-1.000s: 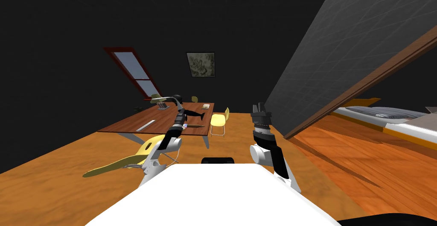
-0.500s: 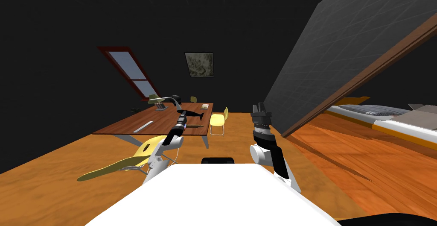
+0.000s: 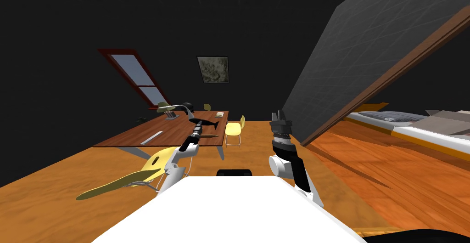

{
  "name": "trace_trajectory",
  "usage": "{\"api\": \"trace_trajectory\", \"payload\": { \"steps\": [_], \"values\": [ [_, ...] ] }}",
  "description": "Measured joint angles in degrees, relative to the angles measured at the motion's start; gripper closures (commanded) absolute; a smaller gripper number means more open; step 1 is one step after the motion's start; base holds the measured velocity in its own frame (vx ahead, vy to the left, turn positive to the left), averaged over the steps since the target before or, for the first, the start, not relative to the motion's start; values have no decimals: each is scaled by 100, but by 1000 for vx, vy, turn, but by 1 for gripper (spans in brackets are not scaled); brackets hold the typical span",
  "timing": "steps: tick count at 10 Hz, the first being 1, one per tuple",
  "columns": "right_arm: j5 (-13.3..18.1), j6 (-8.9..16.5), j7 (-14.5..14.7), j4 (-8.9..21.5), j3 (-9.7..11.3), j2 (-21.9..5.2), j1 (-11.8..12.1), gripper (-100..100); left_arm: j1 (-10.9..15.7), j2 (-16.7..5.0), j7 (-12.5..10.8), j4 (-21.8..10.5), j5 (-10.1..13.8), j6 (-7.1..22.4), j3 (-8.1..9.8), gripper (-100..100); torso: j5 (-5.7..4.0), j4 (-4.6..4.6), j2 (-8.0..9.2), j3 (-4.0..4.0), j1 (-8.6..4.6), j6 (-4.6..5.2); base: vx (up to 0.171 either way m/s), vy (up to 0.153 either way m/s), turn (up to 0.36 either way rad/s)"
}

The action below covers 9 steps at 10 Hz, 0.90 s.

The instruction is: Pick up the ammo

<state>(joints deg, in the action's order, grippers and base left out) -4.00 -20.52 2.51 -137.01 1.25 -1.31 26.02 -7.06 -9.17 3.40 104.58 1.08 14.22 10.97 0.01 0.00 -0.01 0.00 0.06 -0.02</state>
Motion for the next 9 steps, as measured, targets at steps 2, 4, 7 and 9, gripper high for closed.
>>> {"api": "trace_trajectory", "payload": {
  "steps": [2, 4, 7, 9],
  "values": [
    [0, 0, 0, 0, 0, 0, 0, 0, 227, 55, -21, -432, 4, 231, 7, -100, 2, 0, -1, -1, 8, 1, -1, 34, -59],
    [0, 0, 0, 0, 0, 0, 0, 0, 312, 50, -41, -513, 22, 518, 13, -100, 0, 0, -1, 0, 1, -1, 6, 17, -16],
    [0, 0, 0, 0, 0, 0, 0, 0, 550, 101, -76, -830, 24, 964, 0, -100, 1, -1, -4, -2, 6, 1, 5, 32, -51],
    [0, 0, 0, 0, 0, 0, 0, 0, 717, 160, -101, -1104, -6, 1222, -16, -100, 2, -1, -3, -2, 9, 1, 6, 39, -46]
  ]
}}
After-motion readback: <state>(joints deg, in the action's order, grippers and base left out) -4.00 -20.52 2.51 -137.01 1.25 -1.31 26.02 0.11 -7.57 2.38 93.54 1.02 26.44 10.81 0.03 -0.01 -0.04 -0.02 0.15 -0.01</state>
